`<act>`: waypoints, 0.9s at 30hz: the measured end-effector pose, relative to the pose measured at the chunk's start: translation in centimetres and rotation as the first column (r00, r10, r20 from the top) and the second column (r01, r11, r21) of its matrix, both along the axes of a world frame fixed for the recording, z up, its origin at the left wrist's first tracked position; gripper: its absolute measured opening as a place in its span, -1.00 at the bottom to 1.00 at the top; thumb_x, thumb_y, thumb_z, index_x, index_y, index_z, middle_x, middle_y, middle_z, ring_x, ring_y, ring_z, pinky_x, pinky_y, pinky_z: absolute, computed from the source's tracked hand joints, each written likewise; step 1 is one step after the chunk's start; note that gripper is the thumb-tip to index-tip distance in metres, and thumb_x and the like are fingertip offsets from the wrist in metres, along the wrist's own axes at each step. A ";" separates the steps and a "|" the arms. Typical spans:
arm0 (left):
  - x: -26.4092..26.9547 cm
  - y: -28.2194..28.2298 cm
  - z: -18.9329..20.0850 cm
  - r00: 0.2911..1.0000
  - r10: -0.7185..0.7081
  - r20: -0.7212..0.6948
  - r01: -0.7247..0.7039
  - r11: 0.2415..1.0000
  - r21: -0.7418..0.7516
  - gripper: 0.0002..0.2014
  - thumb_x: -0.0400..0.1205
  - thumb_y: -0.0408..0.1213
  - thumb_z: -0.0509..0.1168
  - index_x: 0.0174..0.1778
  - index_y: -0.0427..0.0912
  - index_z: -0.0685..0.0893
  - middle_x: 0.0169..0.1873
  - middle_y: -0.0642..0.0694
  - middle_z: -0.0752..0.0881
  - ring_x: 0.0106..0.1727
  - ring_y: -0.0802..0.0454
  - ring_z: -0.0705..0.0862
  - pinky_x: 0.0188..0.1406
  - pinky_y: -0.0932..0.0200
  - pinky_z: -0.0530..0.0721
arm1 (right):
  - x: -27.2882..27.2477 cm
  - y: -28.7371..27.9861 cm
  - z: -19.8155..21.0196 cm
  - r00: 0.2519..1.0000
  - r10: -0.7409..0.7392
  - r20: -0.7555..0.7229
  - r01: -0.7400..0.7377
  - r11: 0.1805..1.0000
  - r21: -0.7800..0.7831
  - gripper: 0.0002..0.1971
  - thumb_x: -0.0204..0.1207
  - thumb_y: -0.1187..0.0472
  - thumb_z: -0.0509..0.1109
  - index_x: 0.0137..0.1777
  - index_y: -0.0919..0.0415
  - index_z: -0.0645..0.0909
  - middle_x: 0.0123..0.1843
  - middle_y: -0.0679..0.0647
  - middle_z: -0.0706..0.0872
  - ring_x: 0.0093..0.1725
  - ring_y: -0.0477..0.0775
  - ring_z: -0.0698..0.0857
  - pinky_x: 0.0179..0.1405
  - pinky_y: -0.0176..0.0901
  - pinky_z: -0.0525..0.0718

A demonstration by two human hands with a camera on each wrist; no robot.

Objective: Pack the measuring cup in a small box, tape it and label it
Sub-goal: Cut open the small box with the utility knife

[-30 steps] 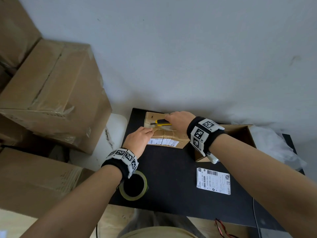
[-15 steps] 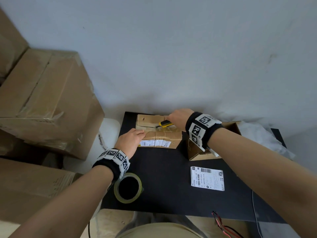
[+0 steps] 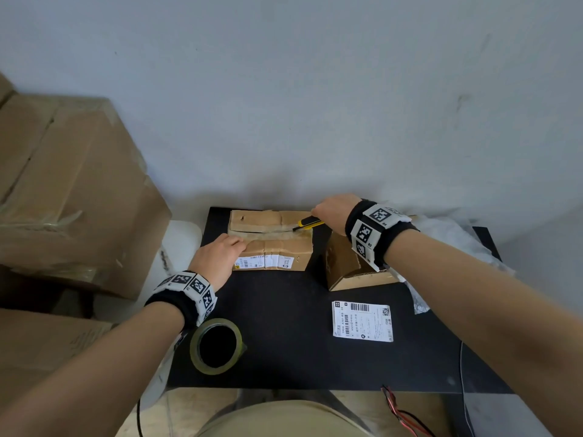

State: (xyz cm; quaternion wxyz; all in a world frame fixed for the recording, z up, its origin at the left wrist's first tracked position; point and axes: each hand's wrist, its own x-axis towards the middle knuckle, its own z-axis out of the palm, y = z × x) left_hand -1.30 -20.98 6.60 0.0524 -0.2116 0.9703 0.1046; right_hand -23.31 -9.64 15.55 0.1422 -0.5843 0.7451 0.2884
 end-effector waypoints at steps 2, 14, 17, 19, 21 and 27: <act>-0.2 0.0 0.3 1.000 0.003 0.023 -0.002 1.000 -0.005 -0.61 0.56 -0.48 0.29 0.33 -0.24 0.59 0.29 -0.13 0.60 0.27 -0.09 0.53 0.00 -0.01 0.69 | -0.3 0.3 0.1 1.000 0.001 0.000 -0.001 1.000 0.003 -0.71 0.62 0.39 0.22 0.31 0.26 0.55 0.18 0.15 0.69 0.15 0.18 0.68 -0.04 -0.10 0.61; -1.3 -0.3 1.1 0.998 -0.016 0.064 0.020 0.998 -0.064 -0.70 0.67 -0.19 0.20 0.32 -0.10 0.59 0.24 0.03 0.55 0.25 0.05 0.48 0.03 0.17 0.60 | -2.6 3.8 1.2 0.993 -0.117 0.029 0.119 0.990 -0.073 -0.67 0.61 0.43 0.18 0.33 0.27 0.55 0.21 0.21 0.68 0.17 0.24 0.67 0.08 -0.05 0.60; -2.3 -0.5 1.3 0.998 0.003 0.055 -0.002 1.000 -0.011 -0.72 0.60 -0.02 0.29 0.13 -0.09 0.63 0.15 0.01 0.55 0.20 0.03 0.50 -0.01 0.12 0.58 | -2.8 4.4 0.6 0.978 -0.187 0.087 0.197 0.972 -0.125 -0.68 0.60 0.42 0.20 0.31 0.25 0.55 0.21 0.21 0.68 0.17 0.24 0.66 0.10 -0.02 0.62; -3.2 -0.9 1.5 0.997 0.001 0.075 -0.001 1.000 0.005 -0.67 0.54 0.09 0.33 0.02 -0.09 0.64 0.06 0.01 0.54 0.12 0.02 0.53 -0.07 0.14 0.54 | -3.0 4.6 0.2 0.957 -0.248 0.148 0.270 0.950 -0.154 -0.70 0.60 0.39 0.21 0.31 0.23 0.54 0.22 0.19 0.67 0.18 0.23 0.65 0.10 -0.05 0.59; -4.2 -1.2 1.7 0.996 -0.044 0.078 0.044 0.999 0.002 -0.62 0.46 0.17 0.37 -0.09 -0.09 0.62 0.03 0.03 0.50 0.07 0.00 0.52 -0.05 0.16 0.50 | -3.0 4.8 -0.1 0.924 -0.310 0.225 0.353 0.917 -0.184 -0.71 0.61 0.35 0.23 0.31 0.21 0.54 0.22 0.18 0.67 0.18 0.21 0.64 0.10 -0.08 0.55; -7.1 -2.0 2.0 0.980 -0.139 0.140 0.131 0.989 0.066 -0.26 0.31 0.28 0.44 0.31 -0.04 0.44 0.54 -0.07 0.27 0.52 -0.08 0.31 0.51 -0.02 0.29 | -3.1 5.2 0.6 0.815 -0.414 0.405 0.526 0.823 -0.217 -0.67 0.63 0.28 0.25 0.38 0.19 0.48 0.26 0.17 0.63 0.20 0.17 0.61 0.06 -0.16 0.45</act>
